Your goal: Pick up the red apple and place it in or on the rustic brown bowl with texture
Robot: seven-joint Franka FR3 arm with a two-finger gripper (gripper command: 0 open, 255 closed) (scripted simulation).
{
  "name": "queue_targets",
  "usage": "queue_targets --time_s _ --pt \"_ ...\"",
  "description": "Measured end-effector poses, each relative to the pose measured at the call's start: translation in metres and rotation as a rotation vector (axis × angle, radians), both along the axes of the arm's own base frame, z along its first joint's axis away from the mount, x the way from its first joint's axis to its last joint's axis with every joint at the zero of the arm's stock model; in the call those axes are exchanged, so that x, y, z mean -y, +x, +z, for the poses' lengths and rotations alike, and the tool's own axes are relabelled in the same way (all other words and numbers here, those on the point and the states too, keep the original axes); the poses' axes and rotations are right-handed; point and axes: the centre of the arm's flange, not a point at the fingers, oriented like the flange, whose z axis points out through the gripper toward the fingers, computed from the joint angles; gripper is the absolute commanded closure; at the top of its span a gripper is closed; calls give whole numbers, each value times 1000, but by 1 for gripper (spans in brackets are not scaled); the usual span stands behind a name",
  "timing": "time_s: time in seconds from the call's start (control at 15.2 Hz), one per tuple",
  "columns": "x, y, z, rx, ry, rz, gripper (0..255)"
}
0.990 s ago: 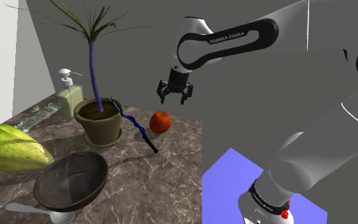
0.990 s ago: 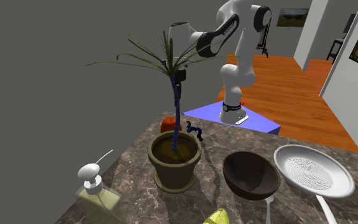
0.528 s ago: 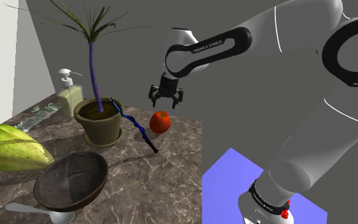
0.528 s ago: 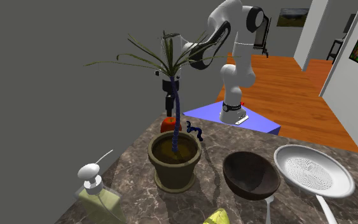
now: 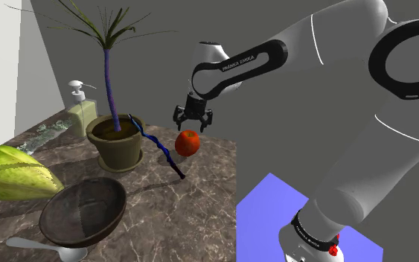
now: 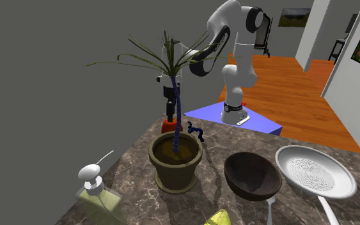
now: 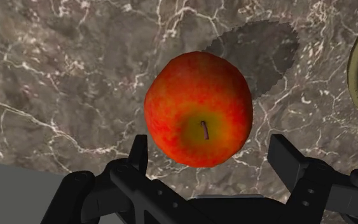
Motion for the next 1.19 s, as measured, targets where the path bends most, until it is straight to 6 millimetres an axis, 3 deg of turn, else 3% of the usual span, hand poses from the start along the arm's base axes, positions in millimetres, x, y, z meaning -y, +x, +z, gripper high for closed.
queue_targets --time_s 0.13,0.2,0.86,1.19 --pt "0 0 0 0 0 0 0" --pt "0 0 0 0 0 0 255" --pt "0 0 1 2 0 0 255" --pt "0 0 21 0 0 0 255"
